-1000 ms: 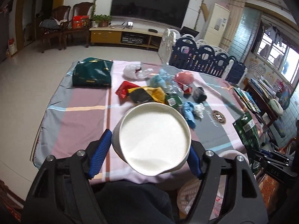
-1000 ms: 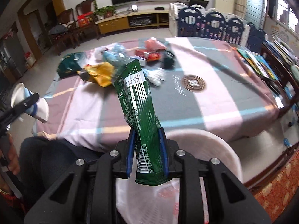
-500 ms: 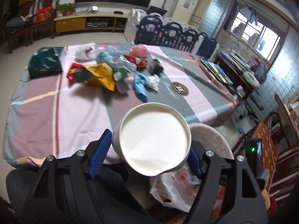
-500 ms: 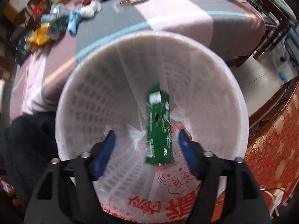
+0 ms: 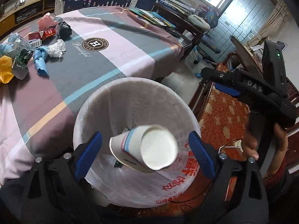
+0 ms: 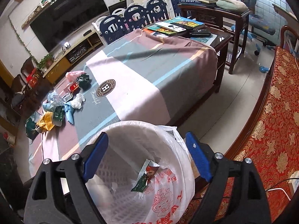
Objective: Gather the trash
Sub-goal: 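Open both grippers to drop the cup and wrapper into the wastebasket, then grasp the yellow chip bag with the right gripper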
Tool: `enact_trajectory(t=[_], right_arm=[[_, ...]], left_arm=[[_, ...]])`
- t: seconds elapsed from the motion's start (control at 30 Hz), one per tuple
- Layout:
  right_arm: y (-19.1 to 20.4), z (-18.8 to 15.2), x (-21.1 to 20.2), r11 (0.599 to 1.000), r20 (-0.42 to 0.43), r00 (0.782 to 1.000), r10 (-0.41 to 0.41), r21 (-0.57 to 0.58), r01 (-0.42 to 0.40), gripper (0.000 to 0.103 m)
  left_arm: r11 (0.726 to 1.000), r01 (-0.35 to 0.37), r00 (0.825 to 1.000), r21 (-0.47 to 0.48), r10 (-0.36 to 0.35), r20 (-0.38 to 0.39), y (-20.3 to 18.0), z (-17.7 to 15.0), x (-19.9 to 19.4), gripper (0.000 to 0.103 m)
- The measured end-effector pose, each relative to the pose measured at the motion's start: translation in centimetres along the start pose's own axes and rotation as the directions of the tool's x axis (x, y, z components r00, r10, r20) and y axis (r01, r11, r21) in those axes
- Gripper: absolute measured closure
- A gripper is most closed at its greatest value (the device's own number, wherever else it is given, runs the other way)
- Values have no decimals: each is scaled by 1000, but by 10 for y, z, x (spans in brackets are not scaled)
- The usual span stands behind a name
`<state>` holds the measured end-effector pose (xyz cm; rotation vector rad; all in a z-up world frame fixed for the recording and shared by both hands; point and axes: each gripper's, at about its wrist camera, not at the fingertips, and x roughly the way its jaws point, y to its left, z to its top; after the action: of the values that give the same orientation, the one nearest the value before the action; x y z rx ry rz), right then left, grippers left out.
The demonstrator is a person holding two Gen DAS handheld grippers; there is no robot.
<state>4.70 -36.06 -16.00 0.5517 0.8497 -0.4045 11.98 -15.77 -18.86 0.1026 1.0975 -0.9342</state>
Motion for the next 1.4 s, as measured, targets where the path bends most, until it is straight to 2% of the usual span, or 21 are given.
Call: enact_trajectory(t=[0.13,0.17,0.2,0.23,0.27,0.3,0.33,0.4,0.43,0.5,0.57,0.6,0.67,0.7,0.8,0.87,1.13,1.23,1.33,1.37,1.4], right_arm=[[9,-6,8,1000,-28,999,23,-9,-23,20],[12,-6,7,999,-32,999,33,-11,-33,20],[16,-8,6,999,-31,999,43,-19,-44,20],[20,-9,4,998,-24,999,48,-29,-48,20],[28,-11,2,997,-8,999,48,-52,-49,20],[37,-12,0,996,11,999,44,-83,-43,20],[45,-13,-1,993,23,999,41,-107,-39,18],[67,-15,0,986,43,998,41,-162,-34,9],[76,-15,0,984,49,998,44,-176,-35,8],[100,-17,0,973,61,997,46,-229,-30,6],[126,-21,2,952,65,997,51,-305,-29,4],[142,-24,3,934,68,996,56,-356,-29,4],[165,-31,6,909,66,996,65,-415,-32,4],[173,-33,8,902,58,995,76,-430,-44,4],[197,-38,20,895,-34,989,142,-423,-143,4],[206,-41,28,896,-85,983,166,-403,-186,4],[224,-52,49,904,-144,984,102,-401,-152,4],[224,-55,56,909,-166,982,85,-392,-145,4],[228,-58,64,908,-175,982,73,-395,-138,4],[231,-58,67,907,-174,982,68,-400,-133,4],[235,-57,70,905,-169,983,64,-405,-129,4]], left_arm=[[994,-31,999,-109,35,34,33,-2,-13,4],[988,-73,995,-139,81,53,46,-3,-21,4],[972,-152,982,-177,169,83,57,-3,-28,4],[941,-257,951,-220,286,113,70,-5,-37,4],[901,-348,912,-261,389,127,83,-6,-46,4],[866,-405,881,-294,456,129,93,-8,-53,4],[820,-461,840,-340,527,130,108,-7,-60,4],[754,-512,787,-410,604,128,136,-6,-71,4],[717,-537,758,-444,641,119,153,-5,-75,4],[660,-573,722,-485,687,83,180,-9,-81,4],[629,-586,702,-510,709,68,195,-19,-86,4],[619,-584,704,-525,708,54,202,-26,-87,4],[619,-536,734,-575,678,46,209,-39,-93,4],[620,-507,743,-599,667,62,212,-43,-96,4],[609,-446,734,-656,668,122,208,-58,-108,4],[608,-422,736,-672,663,138,209,-64,-110,4],[594,-299,774,-747,609,175,226,-82,-114,4],[594,-278,784,-755,595,179,230,-83,-113,4],[593,-262,777,-761,597,198,229,-86,-118,4],[593,-257,770,-763,603,210,229,-89,-122,4],[589,-259,755,-766,618,220,228,-92,-128,4]])
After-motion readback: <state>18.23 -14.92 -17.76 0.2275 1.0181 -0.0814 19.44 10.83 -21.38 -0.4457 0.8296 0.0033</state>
